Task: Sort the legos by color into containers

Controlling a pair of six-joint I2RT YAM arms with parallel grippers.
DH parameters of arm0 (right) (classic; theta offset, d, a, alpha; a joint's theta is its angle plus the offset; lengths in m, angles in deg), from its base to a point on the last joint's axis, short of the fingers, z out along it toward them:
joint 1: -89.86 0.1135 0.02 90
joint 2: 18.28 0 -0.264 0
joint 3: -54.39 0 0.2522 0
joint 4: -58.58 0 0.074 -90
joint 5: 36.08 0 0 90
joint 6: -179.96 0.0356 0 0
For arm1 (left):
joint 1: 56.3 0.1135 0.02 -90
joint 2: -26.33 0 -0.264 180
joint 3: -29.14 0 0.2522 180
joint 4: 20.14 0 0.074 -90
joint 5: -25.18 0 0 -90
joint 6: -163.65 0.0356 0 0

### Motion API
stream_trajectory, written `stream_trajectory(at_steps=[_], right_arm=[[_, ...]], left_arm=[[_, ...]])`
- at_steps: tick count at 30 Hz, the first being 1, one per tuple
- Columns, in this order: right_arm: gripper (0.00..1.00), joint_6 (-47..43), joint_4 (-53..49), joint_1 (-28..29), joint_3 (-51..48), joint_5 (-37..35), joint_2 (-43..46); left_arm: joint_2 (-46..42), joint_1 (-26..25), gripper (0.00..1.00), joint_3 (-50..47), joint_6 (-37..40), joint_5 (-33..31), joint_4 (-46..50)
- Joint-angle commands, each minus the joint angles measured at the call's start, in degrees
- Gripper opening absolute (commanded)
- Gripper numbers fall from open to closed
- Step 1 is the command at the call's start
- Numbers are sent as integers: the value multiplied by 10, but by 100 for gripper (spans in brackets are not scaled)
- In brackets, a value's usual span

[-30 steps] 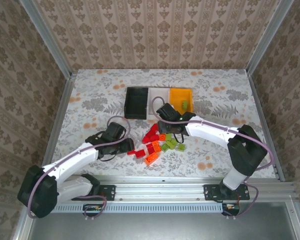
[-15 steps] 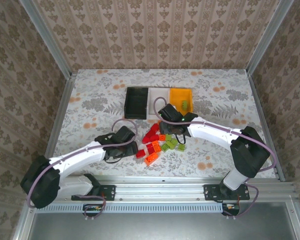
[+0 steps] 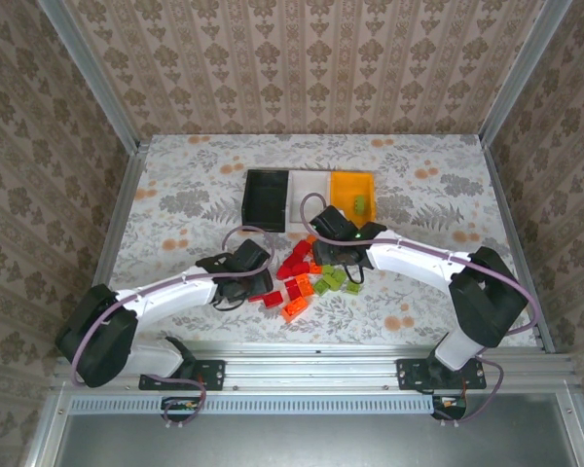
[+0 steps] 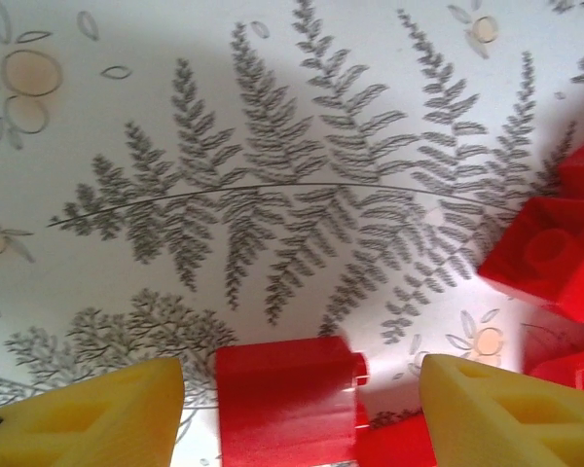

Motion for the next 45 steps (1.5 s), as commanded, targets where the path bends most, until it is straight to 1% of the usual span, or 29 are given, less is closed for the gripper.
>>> stream_trajectory(at_steps=[1, 9, 13, 16, 18, 20, 22, 29, 35, 45], right_arm=[[56, -10, 3, -2, -8, -4, 19], [56, -8, 10, -2, -14, -3, 20], [56, -7, 13, -3, -18, -2, 18], [56, -6, 15, -3, -20, -2, 18], [56, -5, 16, -3, -21, -2, 19], [56, -5, 17, -3, -22, -2, 21], [56, -5, 15, -4, -22, -2, 22], [56, -8, 13, -4, -21, -5, 28], [56, -9, 15, -8, -24, -10, 33], [56, -13, 20, -32, -34, -12, 47]], left_arm=[[8, 3, 67, -6, 0, 7, -13], [48, 3, 64, 10, -1, -13, 31], [71, 3, 62, 16, 4, -6, 24], [86, 2, 57, 20, 5, -7, 19], [92, 3, 52, 21, 4, -15, 17], [95, 4, 50, 22, 4, -25, 20], [97, 7, 46, 24, 5, -32, 25], [98, 21, 39, 31, 15, -32, 28], [85, 21, 37, 51, 24, -35, 46], [59, 30, 37, 101, 58, -54, 83]])
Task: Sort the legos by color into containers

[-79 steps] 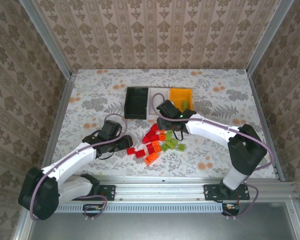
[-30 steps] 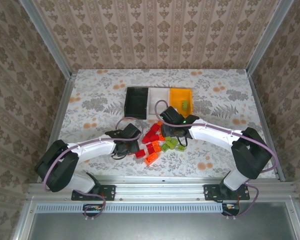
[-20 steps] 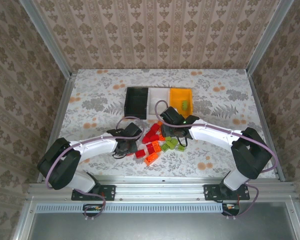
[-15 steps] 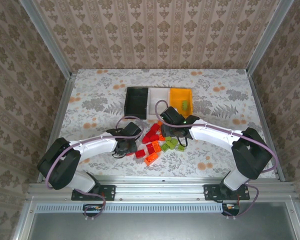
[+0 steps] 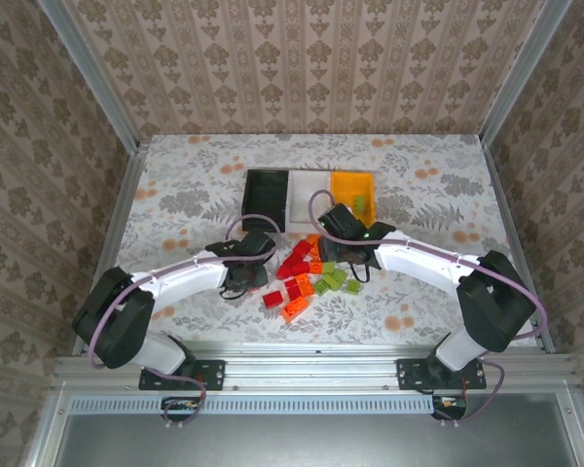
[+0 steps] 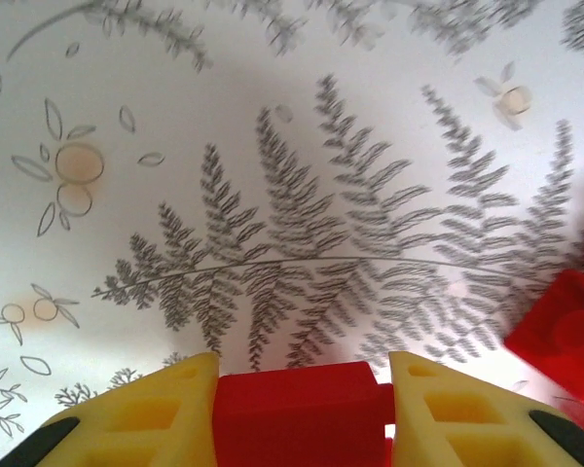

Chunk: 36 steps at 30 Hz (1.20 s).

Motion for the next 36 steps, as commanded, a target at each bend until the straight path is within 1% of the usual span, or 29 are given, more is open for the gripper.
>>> stream_trajectory(at_steps=[1, 4, 8, 12, 15, 17, 20, 24, 27, 29, 30, 32, 33, 34, 36], right_arm=[[56, -7, -2, -11, -9, -10, 22], [56, -12, -4, -33, -14, -11, 40], [56, -13, -8, -75, -27, -6, 74], [56, -2, -9, -120, -51, 9, 121], [56, 13, -9, -153, -70, 26, 146], [57, 17, -10, -165, -80, 34, 159], [57, 18, -15, -170, -90, 34, 172], [57, 19, -19, -173, -103, 34, 182], [57, 21, -25, -173, -107, 43, 188], [56, 11, -36, -167, -98, 70, 192], [56, 4, -44, -156, -93, 68, 196], [57, -7, -63, -132, -80, 41, 199], [57, -8, -64, -124, -75, 32, 199], [58, -8, -84, -119, -72, 29, 200], [58, -4, -90, -113, -73, 29, 204]], left_arm=[[-13, 12, 37, 26, 30, -18, 22], [-10, 35, 37, 60, 56, -14, 27], [14, 74, 37, 136, 110, -6, 40], [65, 112, 37, 230, 158, 7, 52], [120, 134, 37, 296, 182, 31, 51], [156, 144, 37, 337, 196, 47, 46], [214, 153, 37, 394, 213, 69, 44], [279, 158, 38, 462, 230, 75, 61], [309, 164, 40, 491, 229, 65, 69], [323, 171, 43, 498, 224, 71, 64], [330, 171, 44, 499, 221, 76, 61], [336, 171, 48, 503, 219, 90, 53], [335, 171, 52, 505, 219, 97, 49], [334, 171, 57, 509, 220, 104, 46], [320, 171, 66, 511, 220, 122, 41]])
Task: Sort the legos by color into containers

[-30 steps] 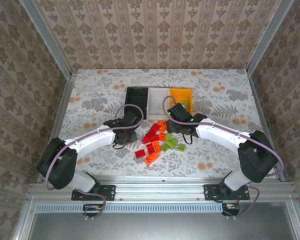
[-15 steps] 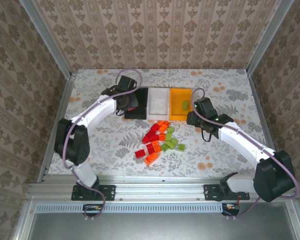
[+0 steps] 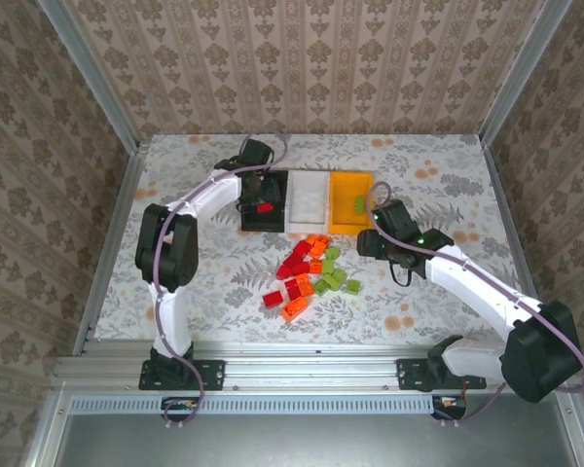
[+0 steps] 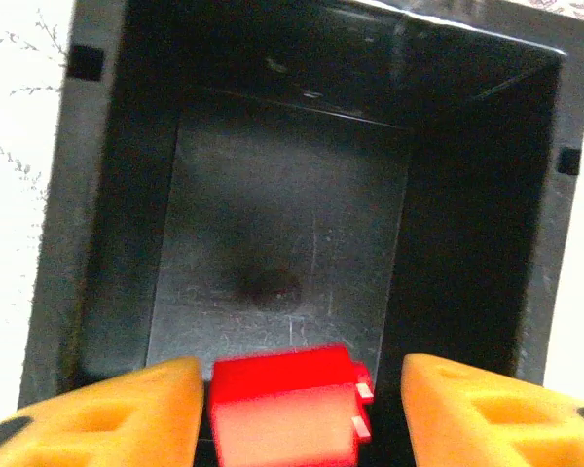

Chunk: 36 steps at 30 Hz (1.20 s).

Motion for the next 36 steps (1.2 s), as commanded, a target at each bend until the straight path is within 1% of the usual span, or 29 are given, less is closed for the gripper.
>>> stream_trajectory(at_steps=[1, 5, 8, 11, 14, 15, 16, 20, 21, 22, 24, 26, 27, 31, 36], right_arm=[[59, -5, -42, 10, 15, -16, 19], [58, 12, -53, 31, 6, -23, 35], [55, 40, -55, 66, -1, -26, 39], [53, 78, -43, 116, -9, -35, 31], [48, 105, -31, 173, -3, -52, 1], [46, 112, -26, 194, 2, -55, -14], [45, 119, -21, 214, 9, -57, -32], [45, 142, -29, 288, 46, -66, -112], [46, 153, -30, 306, 53, -66, -127], [49, 169, -26, 319, 56, -62, -138], [60, 206, -19, 340, 55, -44, -152], [67, 244, 7, 360, 55, -30, -165], [70, 263, 12, 371, 57, -27, -172], [77, 328, 50, 401, 69, -23, -199], [81, 390, 67, 405, 86, -31, -236]], left_arm=[[-26, 1, 70, 25, 1, 38, -3], [-100, 1, 76, -8, -10, 73, -34], [-182, 2, 79, -70, -17, 101, -65], [-283, 1, 80, -185, -33, 108, -112], [-388, 2, 80, -326, -56, 96, -144], [-420, 2, 81, -379, -68, 93, -155], [-452, 17, 82, -429, -81, 92, -161], [-543, 16, 81, -580, -126, 110, -168], [-567, 16, 81, -609, -135, 105, -160], [-593, 16, 81, -636, -142, 101, -153], [-642, 16, 81, -675, -156, 87, -141], [-687, 18, 82, -701, -166, 77, -134], [-706, 18, 84, -709, -171, 70, -127], [-750, 20, 84, -714, -167, 61, -104], [-758, 20, 84, -713, -165, 84, -95]])
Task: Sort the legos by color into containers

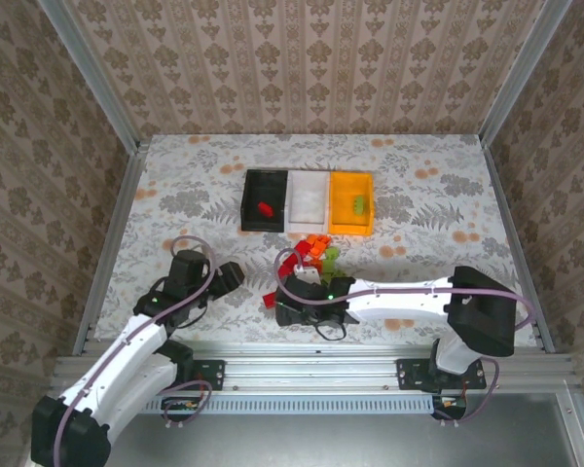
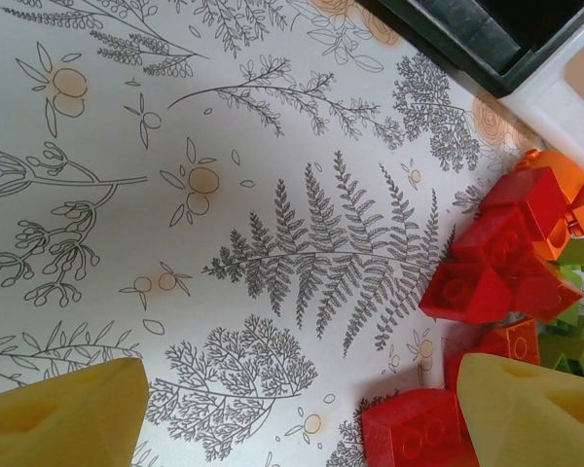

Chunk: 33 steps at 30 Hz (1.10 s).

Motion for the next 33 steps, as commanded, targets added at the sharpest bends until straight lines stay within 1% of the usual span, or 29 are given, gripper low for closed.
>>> stream_trajectory(at_steps=[1, 8, 14, 18, 26, 33], right_arm=[[82, 75, 16, 1, 23, -5, -22], [86, 110, -4, 2, 42, 2, -59], [84, 116, -27, 2, 80, -14, -106], [78, 131, -46, 2, 83, -45, -116], [64, 159, -50, 3, 55, -62, -107], [56, 174, -63, 14, 39, -74, -87]], left_arm=[[-7, 4, 84, 1, -5, 14, 22], [-32, 5, 84, -3, 4, 18, 31], [-54, 5, 85, -9, 5, 17, 38], [-62, 7, 85, -10, 12, 17, 46], [-73, 10, 85, -17, 16, 20, 50], [-64, 14, 85, -4, 27, 16, 26]])
